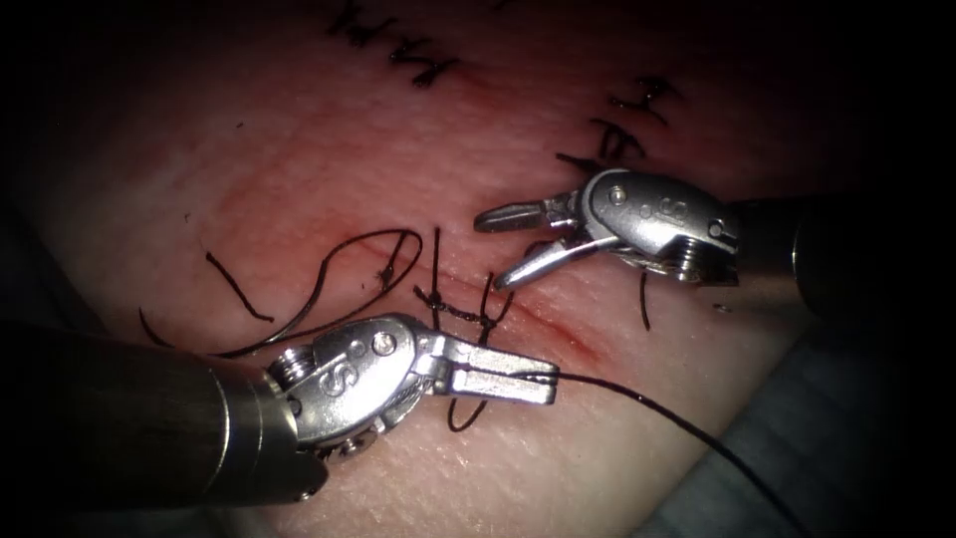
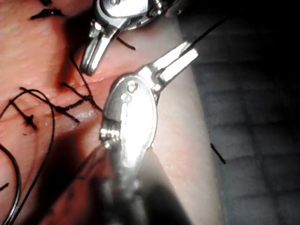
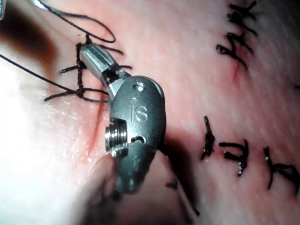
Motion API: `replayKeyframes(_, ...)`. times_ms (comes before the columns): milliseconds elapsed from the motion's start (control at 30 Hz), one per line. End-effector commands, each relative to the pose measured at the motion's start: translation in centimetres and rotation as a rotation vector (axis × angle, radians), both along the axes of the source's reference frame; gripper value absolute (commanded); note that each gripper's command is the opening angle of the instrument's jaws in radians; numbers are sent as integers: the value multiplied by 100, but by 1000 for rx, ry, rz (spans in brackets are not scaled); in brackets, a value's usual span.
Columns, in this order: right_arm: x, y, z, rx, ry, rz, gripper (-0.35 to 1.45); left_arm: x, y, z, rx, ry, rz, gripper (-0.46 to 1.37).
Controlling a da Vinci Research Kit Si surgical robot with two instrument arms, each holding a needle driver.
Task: Wound Closure
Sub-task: Wrap counter-clockwise around the right tool.
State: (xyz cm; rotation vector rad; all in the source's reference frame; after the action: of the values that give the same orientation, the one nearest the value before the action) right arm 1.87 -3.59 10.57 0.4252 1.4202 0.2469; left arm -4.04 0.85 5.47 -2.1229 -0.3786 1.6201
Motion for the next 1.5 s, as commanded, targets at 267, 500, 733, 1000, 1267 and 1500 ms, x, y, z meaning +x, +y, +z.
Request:
replayKeyframes(267, 8, -28, 15, -18, 22, 114, -35, -3, 26, -1, -11, -24, 21, -35)
replayKeyframes(500, 15, -39, 20, -20, 90, 160, -35, -2, 45, 23, -13, -38, 36, -35)
replayKeyframes(733, 28, -43, 15, -13, 155, 183, -35, -2, 58, 47, -16, -58, 40, -35)
replayKeyframes(1000, 47, -58, 2, -9, 212, 166, -35, 1, 64, 70, -17, -69, 54, -35)
replayKeyframes(1267, 53, -71, -11, -6, 239, 139, -35, 10, 71, 88, -12, -63, 52, -35)
replayKeyframes(1500, 53, -68, -9, -12, 236, 135, -35, 13, 69, 90, -2, -64, 54, -35)
